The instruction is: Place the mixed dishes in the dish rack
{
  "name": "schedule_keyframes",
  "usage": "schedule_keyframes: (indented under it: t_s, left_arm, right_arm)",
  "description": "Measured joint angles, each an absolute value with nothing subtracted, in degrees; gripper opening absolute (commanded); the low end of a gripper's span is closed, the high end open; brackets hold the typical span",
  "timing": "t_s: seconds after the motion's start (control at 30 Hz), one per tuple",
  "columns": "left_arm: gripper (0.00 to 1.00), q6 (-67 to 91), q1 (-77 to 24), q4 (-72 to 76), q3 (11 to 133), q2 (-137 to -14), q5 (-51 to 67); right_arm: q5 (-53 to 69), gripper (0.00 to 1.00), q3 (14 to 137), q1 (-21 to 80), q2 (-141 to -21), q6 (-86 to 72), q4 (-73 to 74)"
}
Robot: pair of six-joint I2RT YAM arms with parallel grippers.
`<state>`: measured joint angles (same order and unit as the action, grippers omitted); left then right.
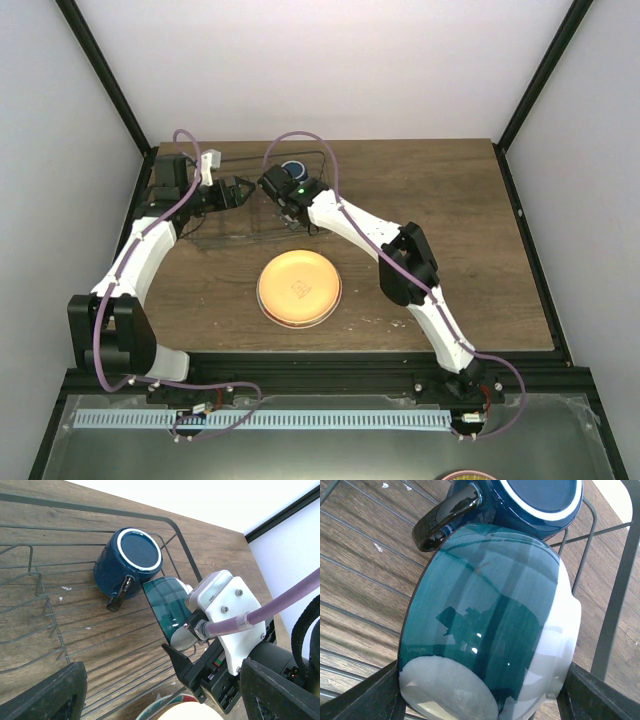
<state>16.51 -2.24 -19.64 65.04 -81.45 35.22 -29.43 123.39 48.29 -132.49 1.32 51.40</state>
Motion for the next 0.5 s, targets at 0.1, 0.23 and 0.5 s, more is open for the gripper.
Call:
schedule_keyframes:
  t_s: [0.1, 0.23, 0.5]
  left_arm:
    - [0.84, 16.51, -2.24, -19.64, 65.04, -81.47, 35.22]
    - [0.84, 16.53, -2.22, -19.59, 65.04, -81.47, 35.29]
    - [0.84, 16.75, -2.24, -19.55, 65.06, -81.69, 36.10]
  right_arm:
    - [-29.36, 0.64, 123.39, 48.29, -132.49, 2.20, 51.33]
    - [-28.56, 0.73, 123.42, 48.29, -132.49, 2.87, 51.18]
    - [-24.91, 0.87, 123.94, 48.36, -132.46, 4.14, 50.70]
